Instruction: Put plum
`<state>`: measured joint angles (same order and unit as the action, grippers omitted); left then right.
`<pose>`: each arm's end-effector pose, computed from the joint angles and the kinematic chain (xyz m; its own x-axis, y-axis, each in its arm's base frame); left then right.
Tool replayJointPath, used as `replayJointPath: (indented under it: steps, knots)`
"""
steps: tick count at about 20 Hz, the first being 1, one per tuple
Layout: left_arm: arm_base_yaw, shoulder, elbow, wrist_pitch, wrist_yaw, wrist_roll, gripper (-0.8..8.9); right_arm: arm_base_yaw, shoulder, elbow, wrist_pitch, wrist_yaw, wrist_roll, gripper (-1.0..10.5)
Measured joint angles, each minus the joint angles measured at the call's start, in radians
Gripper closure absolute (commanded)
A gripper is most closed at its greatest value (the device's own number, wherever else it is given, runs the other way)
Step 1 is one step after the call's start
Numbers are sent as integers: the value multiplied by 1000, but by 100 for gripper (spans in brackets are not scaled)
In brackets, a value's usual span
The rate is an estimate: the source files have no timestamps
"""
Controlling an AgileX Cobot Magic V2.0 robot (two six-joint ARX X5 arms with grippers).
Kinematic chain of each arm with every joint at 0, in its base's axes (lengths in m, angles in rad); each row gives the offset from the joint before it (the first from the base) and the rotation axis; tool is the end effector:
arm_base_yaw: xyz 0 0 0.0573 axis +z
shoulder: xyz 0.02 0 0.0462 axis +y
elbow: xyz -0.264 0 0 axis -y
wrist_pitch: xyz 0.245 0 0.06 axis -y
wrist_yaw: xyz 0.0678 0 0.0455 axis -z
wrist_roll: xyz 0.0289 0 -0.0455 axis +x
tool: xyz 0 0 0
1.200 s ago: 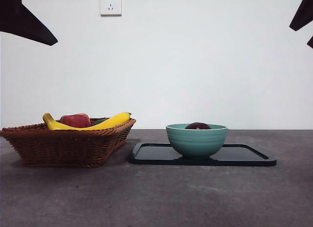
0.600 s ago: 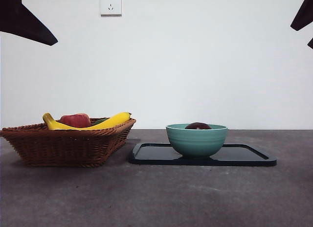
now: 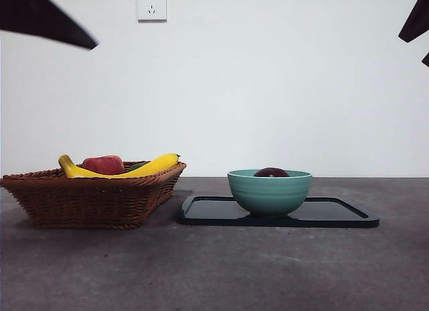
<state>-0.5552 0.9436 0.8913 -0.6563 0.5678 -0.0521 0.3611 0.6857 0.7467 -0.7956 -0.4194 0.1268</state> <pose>0.1472 -0.1096 0.3044 0.2605 -0.7944 -0.5487 0.7615 0.5184 -0.3890 0.1141 0.0557 0.2824 0.4902 0.6204 -0.6122 -0.5212 0.7716 0.3646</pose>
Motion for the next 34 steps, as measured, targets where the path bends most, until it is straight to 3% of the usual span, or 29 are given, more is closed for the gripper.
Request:
replayJointPath:
  steps: [6, 13, 17, 26, 34]
  knots:
    - [-12, 217, 213, 63, -78, -37, 437, 0, 0, 0, 0, 0, 0, 734]
    - [-35, 613, 593, 78, -203, 9, 438, 0, 0, 0, 8, 0, 0, 734]
    - [-50, 801, 710, 115, -241, 19, 438, 0, 0, 0, 8, 0, 0, 734]
    - [-93, 1038, 761, 266, -319, 43, 438, 0, 0, 0, 6, 0, 11, 734]
    - [-117, 1146, 761, 282, -342, 66, 438, 0, 0, 0, 0, 0, 12, 734]
